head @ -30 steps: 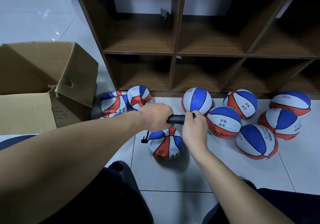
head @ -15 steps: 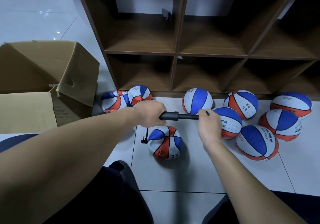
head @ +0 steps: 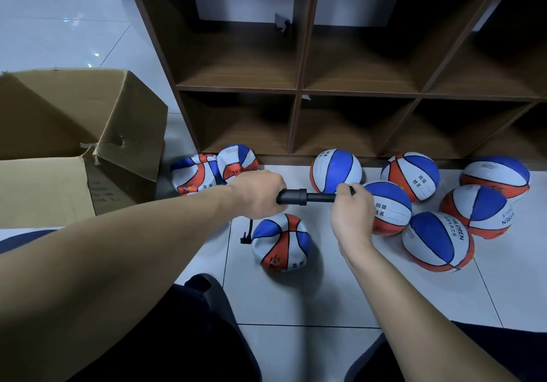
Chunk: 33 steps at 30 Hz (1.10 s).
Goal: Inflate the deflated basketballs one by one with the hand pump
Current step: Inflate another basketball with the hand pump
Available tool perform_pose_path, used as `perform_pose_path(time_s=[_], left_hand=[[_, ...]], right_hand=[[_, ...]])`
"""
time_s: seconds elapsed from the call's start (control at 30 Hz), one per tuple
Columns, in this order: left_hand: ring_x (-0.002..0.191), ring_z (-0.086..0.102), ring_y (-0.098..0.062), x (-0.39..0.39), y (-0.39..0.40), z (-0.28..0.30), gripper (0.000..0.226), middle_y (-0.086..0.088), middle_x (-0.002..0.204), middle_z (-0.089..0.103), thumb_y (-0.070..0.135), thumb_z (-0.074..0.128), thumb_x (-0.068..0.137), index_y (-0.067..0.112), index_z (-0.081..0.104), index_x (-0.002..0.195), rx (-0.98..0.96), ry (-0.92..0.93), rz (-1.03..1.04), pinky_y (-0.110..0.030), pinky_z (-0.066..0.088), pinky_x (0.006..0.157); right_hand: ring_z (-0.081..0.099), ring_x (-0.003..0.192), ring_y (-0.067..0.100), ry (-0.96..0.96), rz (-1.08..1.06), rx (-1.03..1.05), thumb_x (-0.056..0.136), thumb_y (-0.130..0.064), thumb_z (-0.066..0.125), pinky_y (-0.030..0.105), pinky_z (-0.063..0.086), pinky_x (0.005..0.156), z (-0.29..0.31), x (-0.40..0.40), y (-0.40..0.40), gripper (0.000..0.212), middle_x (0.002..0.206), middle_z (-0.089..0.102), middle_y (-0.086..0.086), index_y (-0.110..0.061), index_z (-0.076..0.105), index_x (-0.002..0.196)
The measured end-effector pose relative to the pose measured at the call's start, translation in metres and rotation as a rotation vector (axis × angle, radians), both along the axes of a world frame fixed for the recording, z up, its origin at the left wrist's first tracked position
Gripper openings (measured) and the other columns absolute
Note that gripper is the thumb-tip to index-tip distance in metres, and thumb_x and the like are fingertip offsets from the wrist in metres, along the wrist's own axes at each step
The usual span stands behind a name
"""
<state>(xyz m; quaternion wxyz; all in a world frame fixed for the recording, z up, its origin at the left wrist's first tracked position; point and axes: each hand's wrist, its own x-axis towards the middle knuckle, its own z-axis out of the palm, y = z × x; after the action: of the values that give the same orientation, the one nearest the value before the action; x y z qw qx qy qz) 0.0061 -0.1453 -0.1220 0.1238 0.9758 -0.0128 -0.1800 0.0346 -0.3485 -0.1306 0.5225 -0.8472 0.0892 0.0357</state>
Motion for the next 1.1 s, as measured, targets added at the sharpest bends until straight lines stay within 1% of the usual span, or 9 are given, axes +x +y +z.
perform_pose_path(time_s=[0.1, 0.23, 0.4, 0.53, 0.67, 0.77, 0.83, 0.93, 1.1], left_hand=[[0.070, 0.066, -0.022, -0.001, -0.007, 0.003, 0.020, 0.001, 0.074, 0.065, 0.038, 0.063, 0.098, 0.026, 0.066, 0.083, 0.008, -0.016, -0.006, -0.035, 0.054, 0.060], [0.067, 0.065, -0.022, -0.002, -0.015, 0.004, 0.020, 0.001, 0.072, 0.065, 0.038, 0.064, 0.098, 0.026, 0.065, 0.082, 0.012, -0.015, -0.023, -0.033, 0.051, 0.057], [0.069, 0.067, -0.022, -0.002, -0.018, 0.004, 0.017, 0.001, 0.074, 0.067, 0.038, 0.065, 0.097, 0.024, 0.070, 0.090, 0.009, -0.010, -0.041, -0.039, 0.060, 0.065], [0.067, 0.064, -0.020, 0.000, -0.016, 0.005, 0.018, 0.002, 0.072, 0.065, 0.040, 0.067, 0.098, 0.026, 0.068, 0.088, -0.007, -0.024, -0.064, -0.034, 0.053, 0.059], [0.067, 0.064, -0.020, 0.001, -0.007, 0.003, 0.023, 0.002, 0.071, 0.065, 0.043, 0.068, 0.099, 0.026, 0.066, 0.083, -0.029, 0.005, -0.078, -0.036, 0.052, 0.061], [0.071, 0.064, -0.019, -0.001, 0.008, -0.001, 0.025, 0.002, 0.075, 0.065, 0.044, 0.069, 0.099, 0.028, 0.061, 0.082, 0.001, 0.050, -0.066, -0.034, 0.049, 0.061], [0.072, 0.063, -0.018, -0.003, 0.021, -0.004, 0.026, 0.004, 0.076, 0.064, 0.045, 0.069, 0.099, 0.030, 0.059, 0.081, 0.021, 0.053, -0.035, -0.033, 0.048, 0.060], [0.073, 0.062, -0.019, -0.005, 0.031, -0.003, 0.024, 0.004, 0.076, 0.063, 0.043, 0.069, 0.099, 0.030, 0.059, 0.081, 0.038, 0.045, 0.006, -0.034, 0.049, 0.063], [0.075, 0.064, -0.019, -0.006, 0.015, 0.000, 0.012, 0.002, 0.080, 0.066, 0.037, 0.065, 0.099, 0.028, 0.068, 0.092, 0.064, 0.023, -0.003, -0.036, 0.056, 0.067]], right_hand=[[0.034, 0.062, 0.022, 0.017, 0.040, 0.000, 0.099, -0.016, 0.049, 0.039, 0.029, 0.059, 0.000, -0.007, 0.008, 0.034, 0.065, 0.038, 0.003, -0.014, 0.035, 0.068], [0.038, 0.062, 0.019, 0.043, 0.115, -0.018, 0.104, -0.018, 0.049, 0.037, 0.030, 0.057, -0.001, -0.017, 0.015, 0.034, 0.068, 0.043, 0.002, -0.013, 0.039, 0.071], [0.039, 0.065, 0.019, 0.055, 0.142, -0.028, 0.106, -0.021, 0.048, 0.037, 0.032, 0.058, -0.002, -0.021, 0.017, 0.034, 0.071, 0.044, 0.002, -0.013, 0.041, 0.073], [0.038, 0.063, 0.019, 0.058, 0.142, -0.011, 0.106, -0.022, 0.049, 0.037, 0.031, 0.058, -0.003, -0.016, 0.015, 0.035, 0.068, 0.042, 0.000, -0.014, 0.041, 0.073], [0.040, 0.063, 0.020, 0.094, 0.185, -0.024, 0.104, -0.025, 0.051, 0.036, 0.034, 0.059, -0.006, -0.012, 0.013, 0.034, 0.067, 0.044, 0.002, -0.013, 0.044, 0.073], [0.035, 0.062, 0.023, 0.114, 0.143, -0.001, 0.099, -0.020, 0.052, 0.038, 0.030, 0.060, -0.007, -0.005, 0.002, 0.034, 0.063, 0.039, 0.001, -0.015, 0.039, 0.068], [0.030, 0.062, 0.024, 0.141, 0.064, 0.037, 0.094, -0.018, 0.053, 0.039, 0.026, 0.060, -0.006, 0.006, -0.010, 0.034, 0.060, 0.035, -0.001, -0.017, 0.035, 0.065], [0.027, 0.062, 0.022, 0.183, -0.030, 0.080, 0.093, -0.017, 0.054, 0.040, 0.024, 0.060, -0.001, 0.019, -0.023, 0.036, 0.058, 0.031, -0.003, -0.019, 0.032, 0.064], [0.032, 0.063, 0.023, 0.134, -0.052, 0.070, 0.096, -0.014, 0.050, 0.036, 0.028, 0.059, -0.006, 0.006, -0.016, 0.034, 0.063, 0.038, 0.001, -0.015, 0.036, 0.066]])
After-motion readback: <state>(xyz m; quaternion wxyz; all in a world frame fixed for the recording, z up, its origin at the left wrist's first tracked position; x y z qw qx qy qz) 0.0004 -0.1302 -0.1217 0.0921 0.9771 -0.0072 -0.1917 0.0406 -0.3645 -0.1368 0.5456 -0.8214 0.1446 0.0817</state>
